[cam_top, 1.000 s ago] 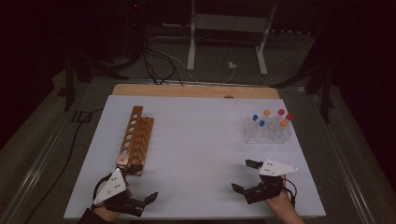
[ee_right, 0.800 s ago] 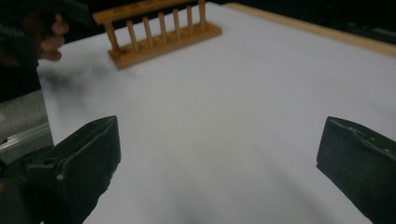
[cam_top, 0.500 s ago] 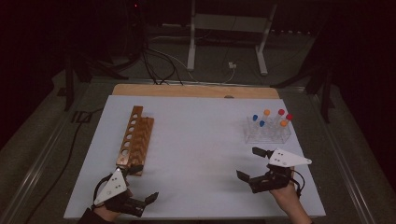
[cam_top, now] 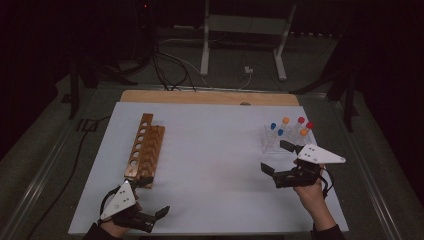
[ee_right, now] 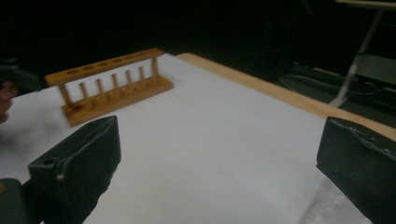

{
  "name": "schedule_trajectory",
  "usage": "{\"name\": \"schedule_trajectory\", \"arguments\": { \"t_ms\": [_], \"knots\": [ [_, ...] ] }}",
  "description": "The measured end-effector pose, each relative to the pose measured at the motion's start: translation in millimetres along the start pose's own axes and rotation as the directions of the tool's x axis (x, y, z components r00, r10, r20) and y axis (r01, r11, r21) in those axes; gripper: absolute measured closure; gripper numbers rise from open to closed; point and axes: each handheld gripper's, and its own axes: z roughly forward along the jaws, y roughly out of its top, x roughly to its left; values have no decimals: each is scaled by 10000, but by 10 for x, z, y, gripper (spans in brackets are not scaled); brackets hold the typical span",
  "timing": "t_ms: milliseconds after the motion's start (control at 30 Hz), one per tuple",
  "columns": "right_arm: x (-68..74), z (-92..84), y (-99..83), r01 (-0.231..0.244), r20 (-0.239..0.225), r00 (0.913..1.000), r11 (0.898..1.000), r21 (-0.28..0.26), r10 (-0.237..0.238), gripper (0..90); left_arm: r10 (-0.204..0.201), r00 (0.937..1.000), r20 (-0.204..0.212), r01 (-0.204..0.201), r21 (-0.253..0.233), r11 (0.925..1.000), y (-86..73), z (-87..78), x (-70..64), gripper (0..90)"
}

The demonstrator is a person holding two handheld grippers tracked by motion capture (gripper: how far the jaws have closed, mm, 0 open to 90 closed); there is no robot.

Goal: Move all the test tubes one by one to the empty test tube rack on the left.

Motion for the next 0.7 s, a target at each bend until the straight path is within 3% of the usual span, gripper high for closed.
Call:
{"name": "schedule_trajectory", "arguments": {
  "t_ms": [200,333,467,533,700],
  "knots": [
    [-161,-47,96,64,553,9985,9998,-185,-54,0,-3,10000,-1,3,-16,10000,1,-2,-1,5],
    [-337,-63,102,-315,1131,9930,9993,-182,334,0,-23,10000,12,23,-37,10000,2,-3,0,5],
    [-412,-50,68,-471,1599,9859,9988,-117,484,0,-35,10000,10,35,-87,10000,5,-2,-2,5],
    [-463,-31,14,-612,2220,9731,9981,-72,613,52,-33,10000,24,34,-64,10000,4,0,-4,5],
    [-517,17,-71,-868,2626,9617,9961,180,791,87,-31,10000,38,31,-68,10000,5,1,-6,5]
  ]
}}
